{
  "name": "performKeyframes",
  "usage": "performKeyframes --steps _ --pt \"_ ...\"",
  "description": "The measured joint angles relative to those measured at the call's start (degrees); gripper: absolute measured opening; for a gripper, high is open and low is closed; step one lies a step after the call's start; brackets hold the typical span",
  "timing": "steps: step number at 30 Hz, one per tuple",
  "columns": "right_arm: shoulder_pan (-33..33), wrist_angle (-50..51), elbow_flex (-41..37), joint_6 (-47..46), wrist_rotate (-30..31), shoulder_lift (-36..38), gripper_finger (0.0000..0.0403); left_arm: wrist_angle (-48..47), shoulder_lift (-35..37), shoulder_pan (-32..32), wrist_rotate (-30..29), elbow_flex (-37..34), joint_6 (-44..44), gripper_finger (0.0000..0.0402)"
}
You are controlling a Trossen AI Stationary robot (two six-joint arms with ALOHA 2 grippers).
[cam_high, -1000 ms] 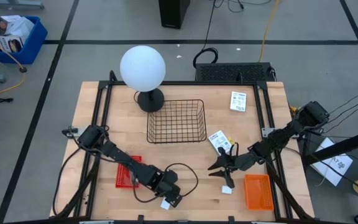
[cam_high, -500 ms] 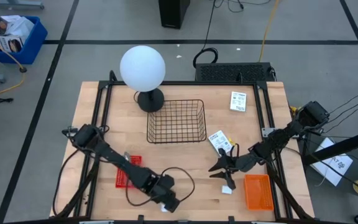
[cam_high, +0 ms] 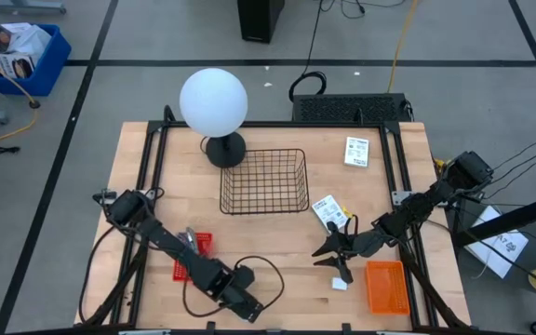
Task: Pick and place items into bin
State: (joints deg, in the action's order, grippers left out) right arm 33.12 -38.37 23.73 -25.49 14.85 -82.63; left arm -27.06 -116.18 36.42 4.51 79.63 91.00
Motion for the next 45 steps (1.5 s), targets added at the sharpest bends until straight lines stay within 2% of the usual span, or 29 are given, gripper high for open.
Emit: performKeyframes --steps 9,16,19,22,29,35,37,41,45 --pt "0.00 0.04 0.00 -0.07 0.00 0.00 0.0111 -1.40 0.02 -1.25 -1.57 0.01 -16.87 0.0267" --pt "0.00 -0.06 0.00 -0.40 0.00 0.00 0.0111 -1.40 0.02 -1.85 1.16 0.03 -26.21 0.0246" --pt "0.00 -0.02 0.00 -0.37 0.00 0.00 0.0111 -0.95 0.02 -2.52 1.45 0.03 -35.20 0.0239" --pt "0.00 0.00 0.00 -0.01 0.00 0.00 0.0110 0.30 0.19 -2.56 -0.77 0.03 -44.48 0.0235" --pt "-0.37 -0.01 0.00 0.45 0.15 0.00 0.0110 -0.04 3.55 -1.54 -1.61 0.03 -57.88 0.0234" --pt "-1.41 0.47 0.00 0.65 0.26 0.00 0.0111 3.86 5.03 4.50 -5.83 0.11 -73.73 0.0234" --pt "-1.78 0.44 0.00 0.67 0.26 0.02 0.0111 4.41 4.70 6.35 -9.51 0.11 -78.12 0.0234" --pt "-2.79 0.43 0.00 0.42 0.26 0.02 0.0110 3.41 4.07 7.58 -19.69 0.05 -79.66 0.0234" --pt "-3.21 0.66 0.00 -1.80 0.27 0.02 0.0111 1.92 4.17 7.49 -21.49 0.10 -78.81 0.0234"
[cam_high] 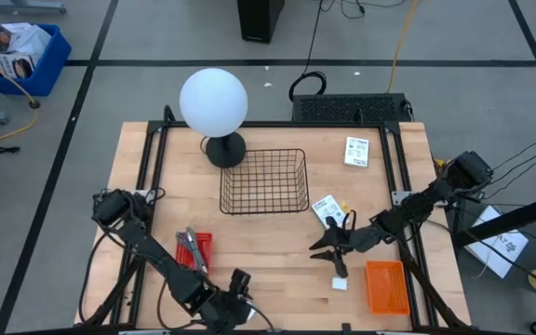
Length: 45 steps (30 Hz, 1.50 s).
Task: Pick and place items into bin
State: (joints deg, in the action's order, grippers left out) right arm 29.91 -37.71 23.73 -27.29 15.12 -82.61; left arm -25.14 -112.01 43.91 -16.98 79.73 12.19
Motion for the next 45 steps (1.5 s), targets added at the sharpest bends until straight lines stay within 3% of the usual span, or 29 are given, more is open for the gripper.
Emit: performKeyframes --steps 11,37,45 --pt "0.27 -0.11 0.00 -2.02 -0.18 0.00 0.0111 2.49 -0.57 -1.23 2.43 -0.01 4.92 0.0234" --pt "2.08 -0.18 0.00 -1.85 0.04 0.00 0.0110 3.84 -5.05 -2.84 5.07 -0.05 -0.08 0.0234" --pt "2.08 -0.18 0.00 -1.70 0.04 0.00 0.0110 3.34 -5.05 -4.23 9.52 -0.05 -2.10 0.0234"
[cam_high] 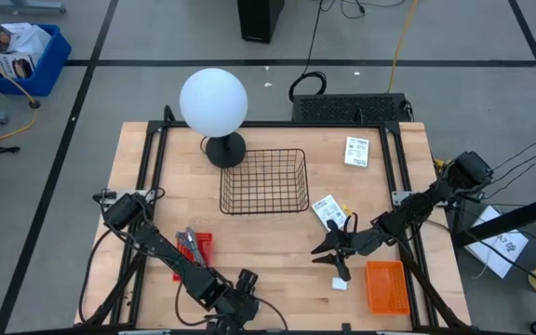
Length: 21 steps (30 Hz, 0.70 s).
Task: Pick and place items into bin
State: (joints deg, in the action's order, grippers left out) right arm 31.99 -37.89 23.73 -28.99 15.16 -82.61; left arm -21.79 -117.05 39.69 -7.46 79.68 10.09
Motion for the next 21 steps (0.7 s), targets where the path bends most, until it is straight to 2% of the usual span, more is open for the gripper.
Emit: performKeyframes --steps 3,11,18,21 --pt "0.00 0.02 0.02 0.09 0.00 0.00 0.0111 0.01 -0.01 -0.96 2.80 0.00 0.13 0.0234" --pt "0.00 0.55 0.04 0.12 0.00 0.00 0.0110 2.42 -3.83 -1.77 4.50 0.00 -1.35 0.0234" --pt "0.00 1.06 0.02 -0.30 0.02 0.00 0.0110 4.30 -4.87 -1.96 1.92 0.15 4.44 0.0233" --pt "0.00 1.02 0.02 -0.32 0.02 0.00 0.0110 5.04 -4.68 -2.48 2.07 0.07 6.63 0.0214"
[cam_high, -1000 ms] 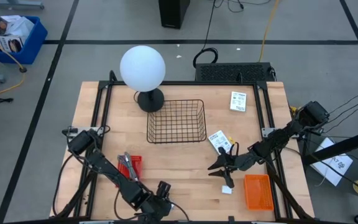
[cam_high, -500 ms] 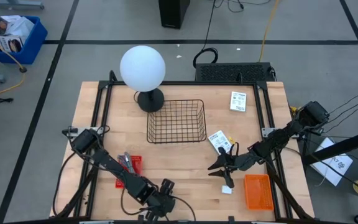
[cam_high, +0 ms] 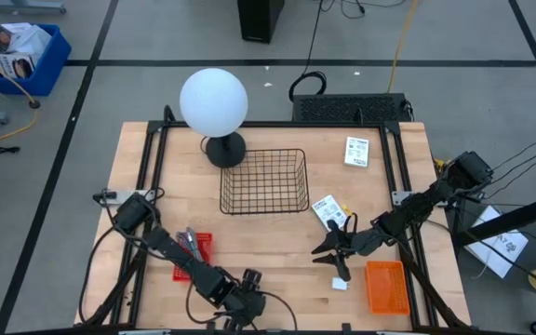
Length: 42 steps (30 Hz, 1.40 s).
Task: Pick and place items into bin
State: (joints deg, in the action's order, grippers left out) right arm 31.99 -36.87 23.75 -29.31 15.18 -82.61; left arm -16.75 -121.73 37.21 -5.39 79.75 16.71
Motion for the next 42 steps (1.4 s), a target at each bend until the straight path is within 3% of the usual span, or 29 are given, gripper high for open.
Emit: performKeyframes --steps 4,10,16,19,21,36,42 --pt "0.00 0.01 0.00 -0.03 0.00 0.00 0.0111 -0.38 0.50 -0.51 0.16 -0.05 0.65 0.0183" --pt "0.02 -0.03 -0.02 -0.03 -0.02 0.00 0.0110 -1.21 1.54 -2.31 -0.82 -0.17 5.13 0.0183" --pt "0.04 -0.44 -0.02 -0.05 -0.02 0.00 0.0110 -4.62 4.33 -4.35 -1.32 -0.13 6.07 0.0213" --pt "0.19 -0.56 -0.03 -0.15 -0.07 0.00 0.0110 -5.56 6.12 -5.49 -2.21 -0.15 5.88 0.0195" --pt "0.57 -0.53 -0.02 -0.18 -0.04 0.00 0.0111 -7.59 7.95 -6.36 -3.28 -0.15 5.26 0.0176" --pt "1.14 0.27 -0.07 -0.72 0.04 0.00 0.0110 -15.36 17.52 -12.99 -3.68 -0.11 0.41 0.0175" --pt "1.14 0.30 -0.09 -1.09 0.07 0.00 0.0111 -15.59 23.37 -16.45 -8.21 -0.04 -3.18 0.0177"
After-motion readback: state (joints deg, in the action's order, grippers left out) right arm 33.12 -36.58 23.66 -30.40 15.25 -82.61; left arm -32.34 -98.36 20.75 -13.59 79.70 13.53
